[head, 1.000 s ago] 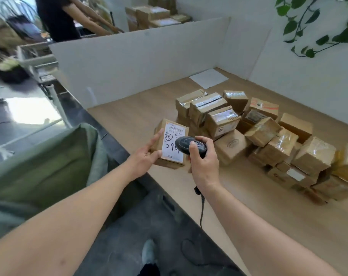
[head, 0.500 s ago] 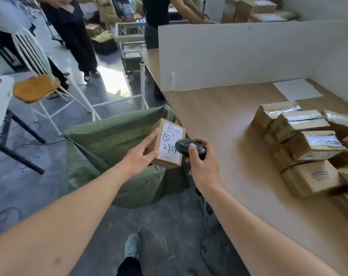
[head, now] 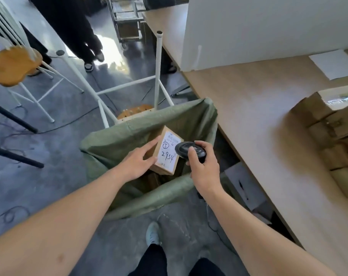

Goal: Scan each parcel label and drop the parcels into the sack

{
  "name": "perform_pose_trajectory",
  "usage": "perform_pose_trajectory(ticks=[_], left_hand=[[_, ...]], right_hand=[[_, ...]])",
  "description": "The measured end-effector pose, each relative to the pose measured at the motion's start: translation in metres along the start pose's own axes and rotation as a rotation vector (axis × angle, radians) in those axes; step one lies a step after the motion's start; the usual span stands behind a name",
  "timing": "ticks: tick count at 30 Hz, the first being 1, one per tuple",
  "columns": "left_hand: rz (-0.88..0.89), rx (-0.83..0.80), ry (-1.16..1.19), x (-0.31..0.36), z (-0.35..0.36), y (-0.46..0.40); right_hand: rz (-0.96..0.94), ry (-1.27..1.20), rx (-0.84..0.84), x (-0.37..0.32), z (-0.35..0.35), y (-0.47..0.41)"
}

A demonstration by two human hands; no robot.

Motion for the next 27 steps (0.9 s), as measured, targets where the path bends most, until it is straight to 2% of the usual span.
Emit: perform_pose_trajectory(ticks=[5,10,13,22,27], left_hand=[[-0.059,-0.082,-0.052,-0.035,0.012,-0.033],[-0.098,-0.056,-0.115,-0.059,0.034,-0.067],[-0.091,-0.092,-0.209,-0.064,0.055,-0.081],[0.028,-0.091,-0.599,-0.019,0.074,-0.078],[0.106,-0.087,-0.658,0.019,0.067,-0.066]], right_hand=[[0.083,0.034,0.022,0.022,0.017,-0.02],[0.141,0.052,0.015,0.044,0.026,-0.041],[0.169,0.04,0.007,0.056,0.03,-0.048],[0.192,0.069,0.004,0.058,0.023,-0.048],[0.151,0.068,0.043,0.041,0.01,-0.042]])
Point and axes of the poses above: each hand's wrist, its own y-axis away from the middle knuckle, its own z-axis out of the palm, x = y × z, the point moved 10 cm from there along -y, towards the middle knuckle, and after that the axes turned 8 degrees about y, right-handed, at the moved point
